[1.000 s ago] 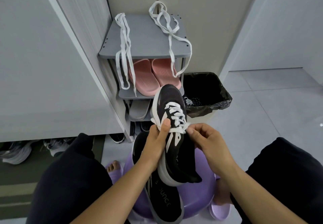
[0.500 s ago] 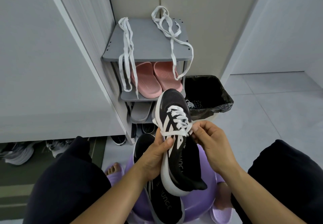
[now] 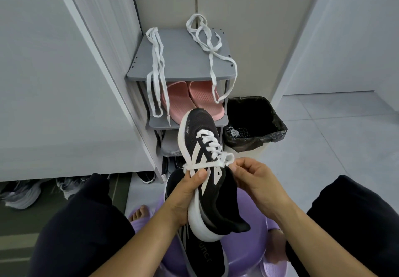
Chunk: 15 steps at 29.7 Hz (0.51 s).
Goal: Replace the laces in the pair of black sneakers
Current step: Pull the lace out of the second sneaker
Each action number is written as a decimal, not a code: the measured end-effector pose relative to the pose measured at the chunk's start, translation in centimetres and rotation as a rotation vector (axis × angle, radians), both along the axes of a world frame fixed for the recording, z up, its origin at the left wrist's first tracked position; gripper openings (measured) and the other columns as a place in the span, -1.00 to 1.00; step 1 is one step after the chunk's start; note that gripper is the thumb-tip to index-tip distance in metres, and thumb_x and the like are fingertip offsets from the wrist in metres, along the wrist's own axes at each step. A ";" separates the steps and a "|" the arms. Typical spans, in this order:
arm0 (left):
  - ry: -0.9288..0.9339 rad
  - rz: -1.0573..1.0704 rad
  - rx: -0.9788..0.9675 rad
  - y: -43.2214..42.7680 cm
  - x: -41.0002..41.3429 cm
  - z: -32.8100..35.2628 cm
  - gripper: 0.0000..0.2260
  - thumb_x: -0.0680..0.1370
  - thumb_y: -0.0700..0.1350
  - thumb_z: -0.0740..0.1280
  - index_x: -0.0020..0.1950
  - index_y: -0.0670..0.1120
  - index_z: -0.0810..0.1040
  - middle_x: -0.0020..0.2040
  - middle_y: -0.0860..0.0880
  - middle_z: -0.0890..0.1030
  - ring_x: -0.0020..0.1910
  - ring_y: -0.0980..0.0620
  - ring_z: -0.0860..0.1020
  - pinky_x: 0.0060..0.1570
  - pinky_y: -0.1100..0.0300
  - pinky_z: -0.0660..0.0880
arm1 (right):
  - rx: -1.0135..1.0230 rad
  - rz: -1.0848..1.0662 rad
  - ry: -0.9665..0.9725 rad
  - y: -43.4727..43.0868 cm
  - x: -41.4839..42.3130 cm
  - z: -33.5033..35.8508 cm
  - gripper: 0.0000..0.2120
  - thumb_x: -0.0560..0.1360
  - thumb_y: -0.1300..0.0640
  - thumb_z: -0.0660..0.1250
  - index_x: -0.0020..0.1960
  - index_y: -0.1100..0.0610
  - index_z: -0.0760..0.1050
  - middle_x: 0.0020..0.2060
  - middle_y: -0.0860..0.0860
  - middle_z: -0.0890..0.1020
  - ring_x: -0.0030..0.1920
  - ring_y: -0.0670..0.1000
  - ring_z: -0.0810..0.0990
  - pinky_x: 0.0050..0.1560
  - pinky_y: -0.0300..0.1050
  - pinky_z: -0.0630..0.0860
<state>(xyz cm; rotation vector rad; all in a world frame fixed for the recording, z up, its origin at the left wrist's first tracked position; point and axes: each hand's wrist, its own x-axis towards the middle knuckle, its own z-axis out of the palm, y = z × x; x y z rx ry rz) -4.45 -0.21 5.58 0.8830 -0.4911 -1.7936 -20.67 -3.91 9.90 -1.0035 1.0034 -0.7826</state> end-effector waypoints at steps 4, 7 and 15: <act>-0.041 0.024 -0.011 0.0 0.2 -0.2 -0.10 0.05 0.07 0.65 0.31 -0.17 0.42 0.00 -0.14 0.66 -0.05 -0.05 0.64 -0.09 0.12 0.57 | 0.044 -0.111 -0.088 -0.6 -0.2 0.3 -0.89 0.46 0.19 0.30 -0.23 0.20 0.49 -0.41 -0.01 0.53 -0.40 -0.07 0.42 -0.33 -0.25 0.45; -0.063 0.021 -0.012 0.1 0.2 -0.2 -0.09 0.11 0.06 0.64 0.37 -0.16 0.37 0.19 -0.25 0.56 0.11 -0.14 0.57 0.05 0.05 0.54 | 0.050 -0.006 -0.050 0.1 0.3 0.1 -0.82 0.36 0.07 0.34 -0.21 0.20 0.49 -0.40 0.01 0.54 -0.37 -0.06 0.47 -0.26 -0.20 0.48; -0.013 0.044 0.060 0.1 0.1 -0.2 -0.01 -0.07 0.05 0.68 0.29 -0.17 0.42 -0.09 -0.11 0.68 -0.14 -0.03 0.66 -0.18 0.13 0.59 | -0.200 -0.489 0.180 -3.4 -2.8 1.5 -0.83 0.53 0.28 0.25 -0.23 0.13 0.44 -0.41 -0.03 0.46 -0.47 -0.13 0.39 -0.33 -0.24 0.37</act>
